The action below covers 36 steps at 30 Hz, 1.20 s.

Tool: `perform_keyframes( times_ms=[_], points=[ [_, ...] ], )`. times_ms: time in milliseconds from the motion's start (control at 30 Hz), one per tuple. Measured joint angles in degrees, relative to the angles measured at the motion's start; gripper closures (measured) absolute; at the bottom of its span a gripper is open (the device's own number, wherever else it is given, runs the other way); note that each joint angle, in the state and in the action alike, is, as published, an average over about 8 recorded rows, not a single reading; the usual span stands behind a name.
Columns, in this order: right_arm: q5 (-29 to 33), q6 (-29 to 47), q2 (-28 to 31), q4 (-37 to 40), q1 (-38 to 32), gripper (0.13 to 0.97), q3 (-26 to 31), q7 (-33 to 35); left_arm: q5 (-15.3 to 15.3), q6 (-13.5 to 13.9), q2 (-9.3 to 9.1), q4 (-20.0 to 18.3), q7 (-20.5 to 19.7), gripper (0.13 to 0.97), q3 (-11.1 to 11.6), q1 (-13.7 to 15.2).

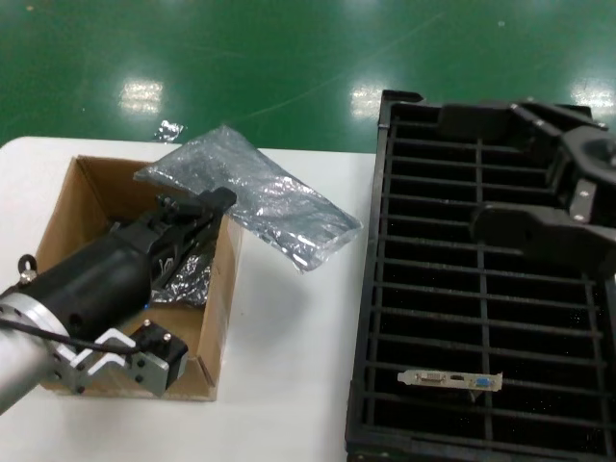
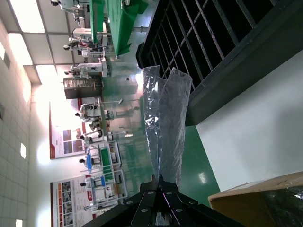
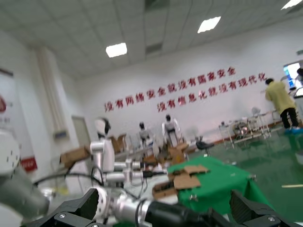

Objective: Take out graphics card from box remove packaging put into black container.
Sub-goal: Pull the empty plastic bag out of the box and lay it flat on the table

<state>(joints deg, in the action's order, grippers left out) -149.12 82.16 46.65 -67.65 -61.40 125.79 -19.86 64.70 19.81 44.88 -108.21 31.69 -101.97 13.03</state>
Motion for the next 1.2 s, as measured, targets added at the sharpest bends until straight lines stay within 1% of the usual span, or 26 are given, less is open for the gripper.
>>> perform_keyframes(
  times_ms=[300,533,667,867,1100,1200],
  points=[
    [-3.7,-1.5,1.4,-4.9,3.6,0.129,-1.6,-1.6,0.0,0.0,0.00,0.0,0.0,0.958,0.0,0.0],
    [-6.6,-4.0,2.7,-8.3,9.8,0.129,-1.8,-3.0,0.0,0.0,0.00,0.0,0.0,0.958,0.0,0.0],
    [-7.0,-3.0,2.6,-7.0,12.9,0.129,-1.0,-1.9,0.0,0.0,0.00,0.0,0.0,0.958,0.0,0.0],
    [-7.0,1.3,0.6,-2.5,16.1,0.129,0.1,1.9,0.0,0.0,0.00,0.0,0.0,0.958,0.0,0.0],
    [-5.8,4.4,-0.5,0.1,17.1,0.129,1.0,5.0,0.0,0.0,-0.01,0.0,0.0,0.958,0.0,0.0],
    [-5.4,4.7,-0.5,0.2,17.0,0.129,1.2,5.3,-0.6,1.2,-0.53,-0.4,-1.6,0.958,0.7,-0.1]
  ],
)
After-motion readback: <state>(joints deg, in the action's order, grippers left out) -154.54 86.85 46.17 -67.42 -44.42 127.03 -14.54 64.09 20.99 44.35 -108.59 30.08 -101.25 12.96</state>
